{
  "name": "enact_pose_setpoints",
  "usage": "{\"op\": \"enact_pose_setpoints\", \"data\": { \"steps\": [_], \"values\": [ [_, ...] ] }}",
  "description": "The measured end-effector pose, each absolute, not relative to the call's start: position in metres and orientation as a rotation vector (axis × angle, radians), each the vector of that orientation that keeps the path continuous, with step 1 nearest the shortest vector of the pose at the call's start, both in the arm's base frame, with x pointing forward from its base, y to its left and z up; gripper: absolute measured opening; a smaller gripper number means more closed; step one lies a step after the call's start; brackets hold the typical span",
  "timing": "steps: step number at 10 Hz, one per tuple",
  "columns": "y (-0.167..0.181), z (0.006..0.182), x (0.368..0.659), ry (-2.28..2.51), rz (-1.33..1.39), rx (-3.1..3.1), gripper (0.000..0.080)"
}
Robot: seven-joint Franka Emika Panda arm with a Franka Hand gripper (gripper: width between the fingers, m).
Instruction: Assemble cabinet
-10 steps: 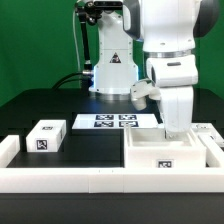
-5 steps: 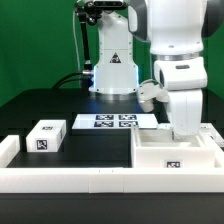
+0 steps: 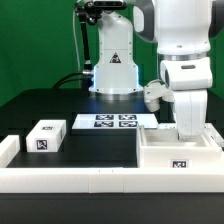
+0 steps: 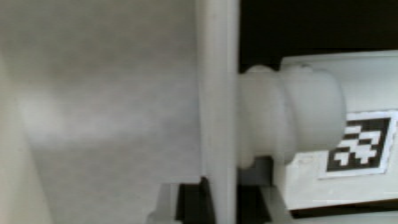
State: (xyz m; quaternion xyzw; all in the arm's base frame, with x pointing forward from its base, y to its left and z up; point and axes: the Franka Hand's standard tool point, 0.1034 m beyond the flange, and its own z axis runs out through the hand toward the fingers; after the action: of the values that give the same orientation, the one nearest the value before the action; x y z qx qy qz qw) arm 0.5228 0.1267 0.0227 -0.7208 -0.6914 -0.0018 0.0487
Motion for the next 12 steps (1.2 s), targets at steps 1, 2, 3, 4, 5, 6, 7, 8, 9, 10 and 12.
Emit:
{"op": "enact_pose_setpoints", "data": {
  "steps": [1, 2, 3, 4, 5, 6, 7, 8, 9, 10, 12],
  "values": [
    [0.1262, 0.0226, 0.5229, -2.106, -0.005, -2.198, 0.0112],
    [0.1258, 0.0225, 0.5229, -2.105, -0.005, -2.198, 0.0248],
    [0.1254, 0.0224, 0.5229, -2.104, -0.005, -2.199, 0.0430],
    [0.1252, 0.0223, 0.5229, -2.104, -0.005, -2.200, 0.0561],
    [0.1250, 0.0222, 0.5229, -2.103, -0.005, -2.200, 0.0561],
    [0.1249, 0.0221, 0.5229, -2.103, -0.004, -2.200, 0.0631],
    [0.1247, 0.0221, 0.5229, -2.102, -0.004, -2.200, 0.0644],
    [0.1245, 0.0220, 0.5229, -2.102, -0.004, -2.201, 0.0644],
    [0.1243, 0.0220, 0.5230, -2.102, -0.004, -2.201, 0.0649],
    [0.1242, 0.0219, 0.5230, -2.101, -0.004, -2.201, 0.0649],
    [0.1239, 0.0228, 0.5234, -2.102, -0.005, -2.202, 0.0649]
  ]
}}
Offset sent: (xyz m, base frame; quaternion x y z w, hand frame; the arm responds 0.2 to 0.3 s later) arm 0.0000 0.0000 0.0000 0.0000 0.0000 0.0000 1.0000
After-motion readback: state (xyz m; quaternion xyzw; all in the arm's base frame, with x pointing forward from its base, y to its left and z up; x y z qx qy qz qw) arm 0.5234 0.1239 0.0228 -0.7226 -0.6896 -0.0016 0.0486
